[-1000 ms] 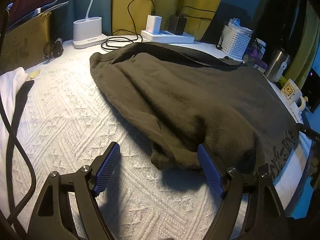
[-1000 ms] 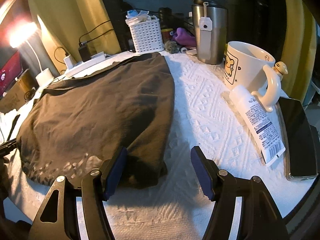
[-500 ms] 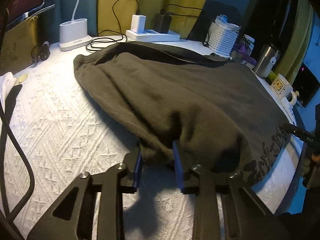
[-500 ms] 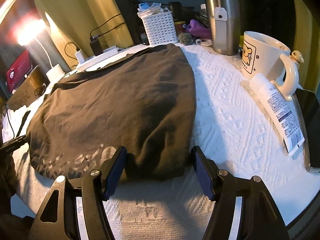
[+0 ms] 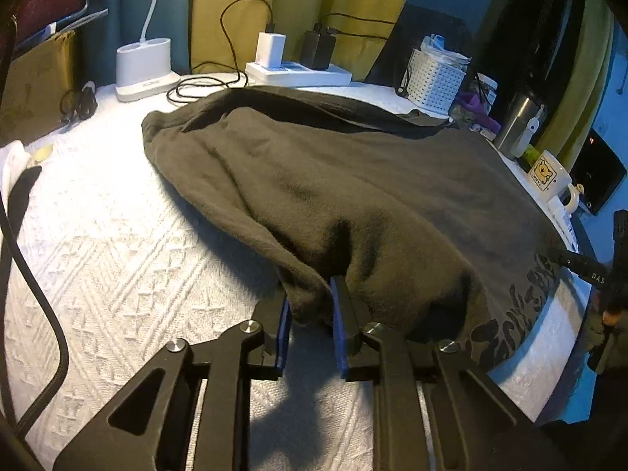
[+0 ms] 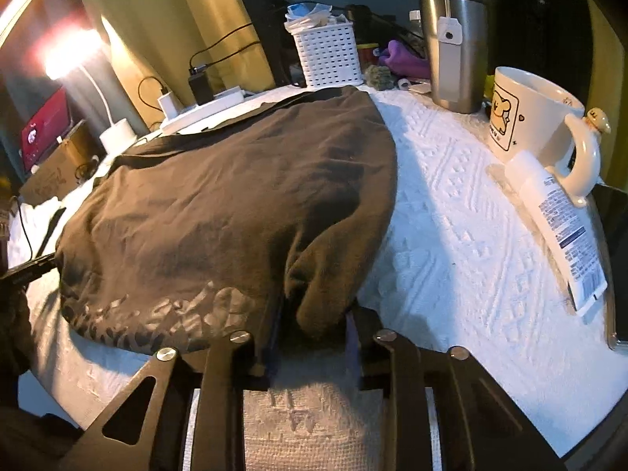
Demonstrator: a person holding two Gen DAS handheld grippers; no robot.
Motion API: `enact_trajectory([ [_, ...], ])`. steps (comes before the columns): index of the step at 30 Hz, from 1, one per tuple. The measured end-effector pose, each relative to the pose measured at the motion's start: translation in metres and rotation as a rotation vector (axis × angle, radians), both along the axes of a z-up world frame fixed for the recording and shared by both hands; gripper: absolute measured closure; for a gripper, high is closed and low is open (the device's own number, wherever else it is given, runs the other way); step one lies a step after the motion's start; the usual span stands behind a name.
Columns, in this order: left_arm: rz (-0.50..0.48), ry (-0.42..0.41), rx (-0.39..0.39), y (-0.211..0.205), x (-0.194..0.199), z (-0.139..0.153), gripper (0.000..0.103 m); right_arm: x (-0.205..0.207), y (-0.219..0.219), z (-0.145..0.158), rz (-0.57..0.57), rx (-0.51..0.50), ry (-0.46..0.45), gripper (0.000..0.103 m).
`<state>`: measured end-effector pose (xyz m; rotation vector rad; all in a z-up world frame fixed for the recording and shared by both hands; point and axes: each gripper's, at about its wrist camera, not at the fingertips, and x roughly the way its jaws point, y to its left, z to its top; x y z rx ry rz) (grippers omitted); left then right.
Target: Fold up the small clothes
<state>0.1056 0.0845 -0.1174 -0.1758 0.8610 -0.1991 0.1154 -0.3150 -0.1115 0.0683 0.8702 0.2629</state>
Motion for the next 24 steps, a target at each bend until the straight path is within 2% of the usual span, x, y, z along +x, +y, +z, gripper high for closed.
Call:
enact_trajectory([
  [4,0.0,-0.044,0.015,0.004,-0.005,0.019,0.091,0.002,0.002,0.012,0.061,-0.021,-0.015,0.086],
  [14,0.039,-0.157,0.037,0.024,-0.027,0.074,0.092,0.018,-0.002,0.068,0.08,-0.093,-0.144,0.086],
  [17,0.044,-0.168,0.027,0.027,-0.036,0.085,0.092,0.02,-0.002,0.083,0.089,-0.11,-0.175,0.086],
  [21,0.029,-0.164,0.054,0.026,-0.05,0.093,0.092,0.018,-0.004,0.096,0.09,-0.129,-0.201,0.086],
  [24,0.02,-0.106,0.059,0.026,-0.057,0.08,0.092,0.015,-0.006,0.091,0.097,-0.134,-0.186,0.086],
])
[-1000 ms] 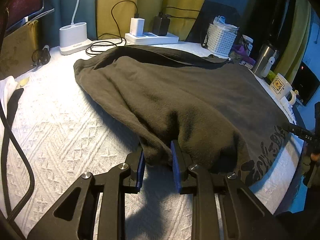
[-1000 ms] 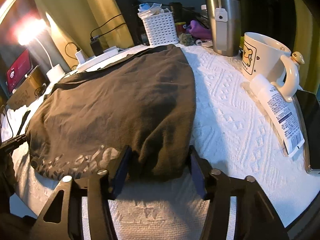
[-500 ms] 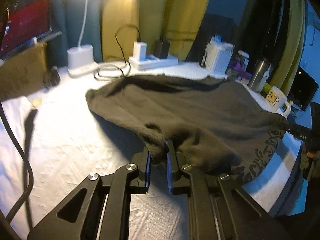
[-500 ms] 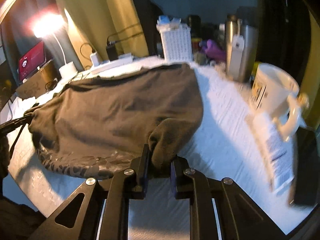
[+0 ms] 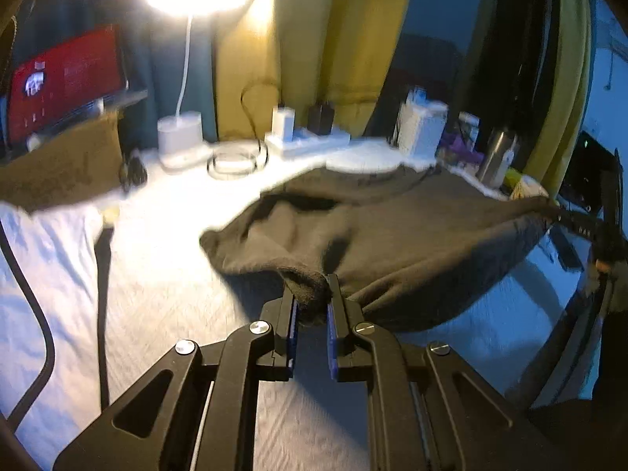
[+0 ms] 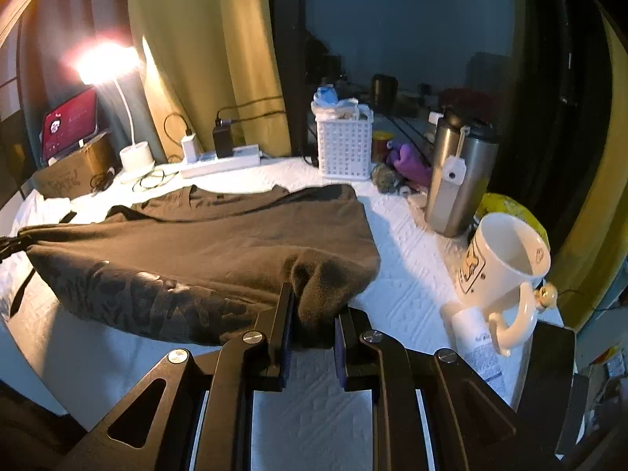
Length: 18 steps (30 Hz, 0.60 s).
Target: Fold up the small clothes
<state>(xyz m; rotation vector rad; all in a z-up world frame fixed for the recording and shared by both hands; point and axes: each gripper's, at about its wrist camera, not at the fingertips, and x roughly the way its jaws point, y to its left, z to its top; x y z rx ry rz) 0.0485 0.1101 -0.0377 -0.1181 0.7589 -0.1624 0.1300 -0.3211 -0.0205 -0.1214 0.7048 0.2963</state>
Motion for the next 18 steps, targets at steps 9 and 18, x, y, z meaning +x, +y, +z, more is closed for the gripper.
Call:
enact_trajectory([
  [9,0.026,0.197,-0.018,0.006,-0.013,-0.064,0.092,-0.007,-0.022,-0.09,-0.069,0.004,0.193,0.086],
  [18,0.149,0.187,0.045,0.039,-0.016,-0.058,0.092,-0.016,-0.022,-0.084,-0.113,-0.063,0.17,0.076],
])
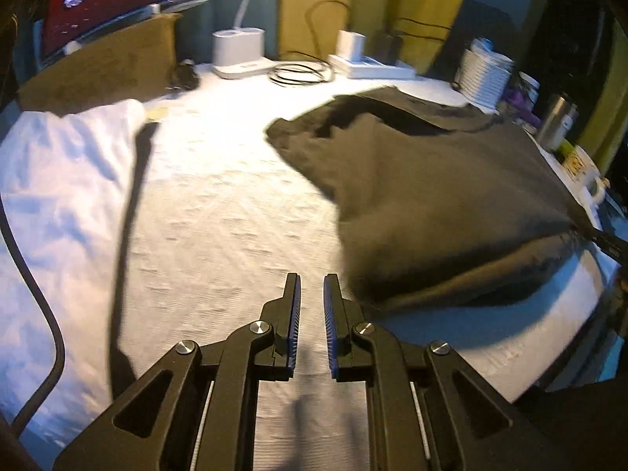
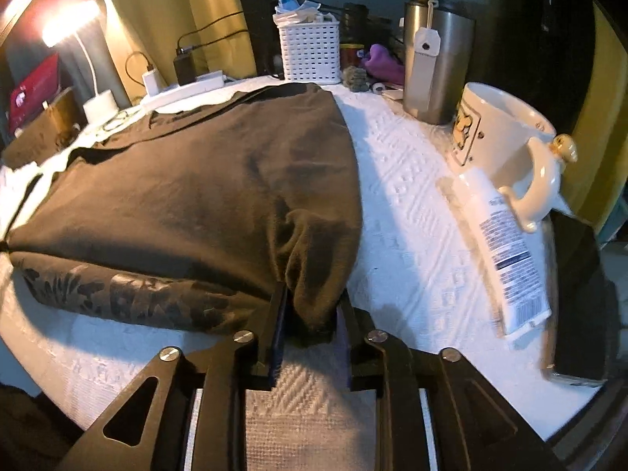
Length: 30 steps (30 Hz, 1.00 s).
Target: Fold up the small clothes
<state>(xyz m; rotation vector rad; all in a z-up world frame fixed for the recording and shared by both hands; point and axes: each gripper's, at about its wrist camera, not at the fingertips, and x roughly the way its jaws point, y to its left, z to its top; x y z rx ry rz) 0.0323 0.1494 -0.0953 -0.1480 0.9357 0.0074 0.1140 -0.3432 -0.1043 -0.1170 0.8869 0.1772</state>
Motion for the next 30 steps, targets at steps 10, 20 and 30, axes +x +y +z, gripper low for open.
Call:
enact_trajectory([
  [10,0.02,-0.053,-0.031,0.029,0.05,0.009,0.048,0.013,-0.002,0.039,-0.045,-0.119,-0.089,0.058],
  [20,-0.024,-0.049,0.001,0.024,0.13,-0.005,0.039,0.084,0.046,0.05,0.083,-0.187,-0.128,0.054],
  [30,-0.011,-0.006,0.041,0.022,0.16,-0.025,0.026,0.189,0.053,0.04,0.133,-0.174,-0.1,0.032],
])
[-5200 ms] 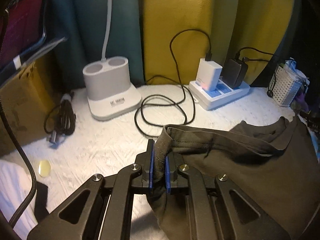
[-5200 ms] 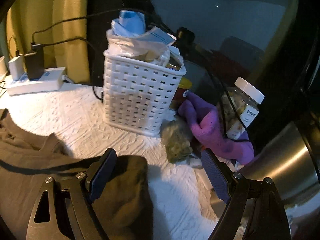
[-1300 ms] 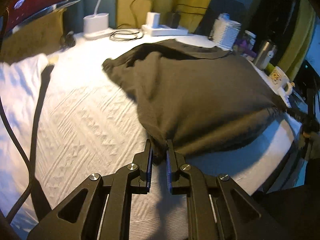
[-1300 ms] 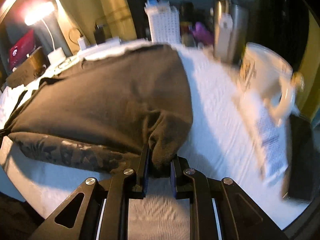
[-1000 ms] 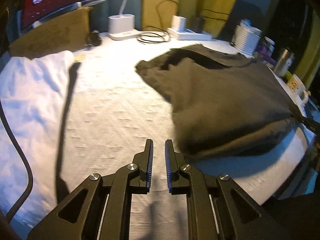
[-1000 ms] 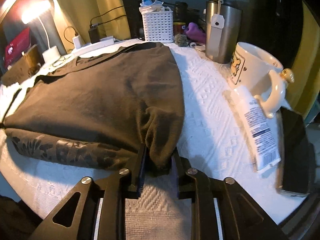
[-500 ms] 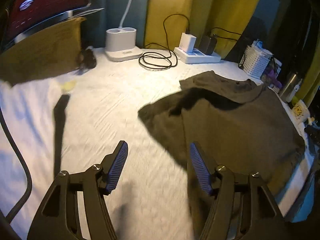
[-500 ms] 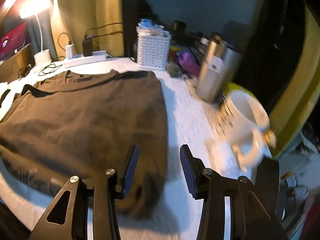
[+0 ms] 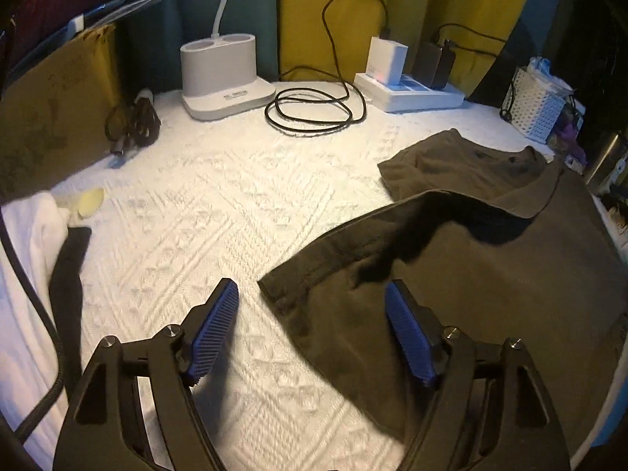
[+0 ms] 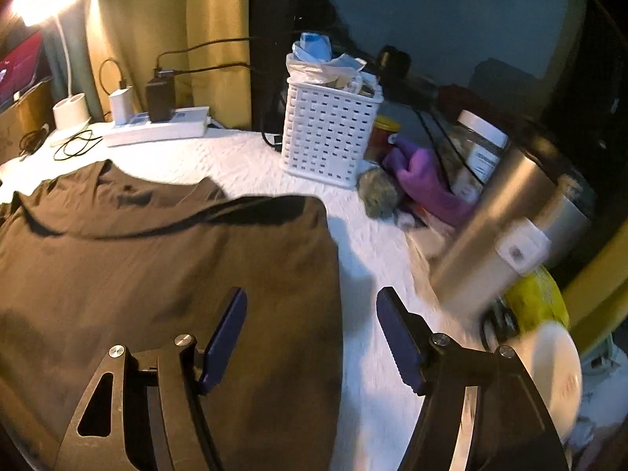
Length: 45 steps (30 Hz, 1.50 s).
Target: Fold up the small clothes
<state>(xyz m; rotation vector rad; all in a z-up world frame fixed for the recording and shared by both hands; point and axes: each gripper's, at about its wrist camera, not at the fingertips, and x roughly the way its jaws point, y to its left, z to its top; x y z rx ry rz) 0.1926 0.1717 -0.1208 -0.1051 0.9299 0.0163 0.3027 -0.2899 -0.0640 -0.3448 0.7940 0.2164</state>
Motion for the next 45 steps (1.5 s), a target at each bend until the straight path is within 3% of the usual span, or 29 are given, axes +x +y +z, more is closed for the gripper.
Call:
enact_trajectory([
  [5,-0.018,-0.017,0.019,-0.004,0.011,-0.001,0.026,0.06,0.006,-0.019,0.006,0.009,0.051,0.032],
  [7,-0.043,-0.02,0.06,-0.009,0.015,-0.003,0.027,0.083,0.007,-0.026,0.007,0.04,0.087,0.032],
  [8,-0.053,-0.023,0.064,-0.01,0.018,-0.003,0.036,0.092,0.006,-0.03,0.01,0.065,0.107,0.032],
  [9,-0.061,-0.03,0.06,-0.011,0.019,-0.001,0.054,0.097,0.006,-0.033,0.012,0.079,0.117,0.032],
  [10,-0.07,-0.036,0.057,-0.012,0.022,0.0,0.059,0.106,0.005,-0.039,0.009,0.095,0.138,0.032],
  [12,-0.078,-0.048,0.05,-0.014,0.026,0.0,0.099,0.112,0.004,-0.048,0.001,0.12,0.151,0.033],
  [14,-0.058,-0.055,0.043,-0.016,0.03,0.001,0.099,0.111,0.008,-0.049,0.017,0.122,0.137,0.038],
  [15,-0.059,-0.067,0.064,-0.019,0.031,0.004,0.099,0.107,0.012,-0.047,0.053,0.133,0.138,0.073],
  [16,-0.057,-0.093,0.076,-0.021,0.03,0.009,0.099,0.104,0.016,-0.045,0.067,0.127,0.13,0.097],
  [19,-0.055,-0.155,0.074,-0.02,0.03,0.033,0.099,0.09,0.029,-0.04,0.057,0.004,0.045,0.098],
  [24,-0.092,-0.201,0.153,-0.02,0.045,0.066,0.099,0.077,0.025,-0.007,-0.004,-0.039,-0.094,0.098],
  [26,-0.117,-0.177,0.19,-0.022,0.059,0.067,0.099,0.076,0.018,0.001,-0.034,-0.066,-0.126,0.099],
  [29,-0.155,-0.097,0.198,-0.02,0.085,0.048,0.099,0.09,0.007,-0.006,-0.054,-0.097,-0.104,0.099],
  [34,-0.183,0.016,0.247,-0.03,0.107,0.0,0.099,0.103,0.004,-0.047,-0.047,-0.169,-0.024,0.099],
  [39,-0.15,-0.003,0.205,-0.021,0.108,0.002,0.093,0.109,0.003,-0.058,-0.047,-0.19,-0.019,0.098],
  [44,-0.053,-0.011,0.183,-0.003,0.103,0.014,0.092,0.108,-0.001,-0.057,-0.055,-0.191,-0.017,0.098],
  [45,-0.034,-0.018,0.177,0.002,0.099,0.018,0.092,0.105,0.001,-0.056,-0.055,-0.189,-0.015,0.094],
])
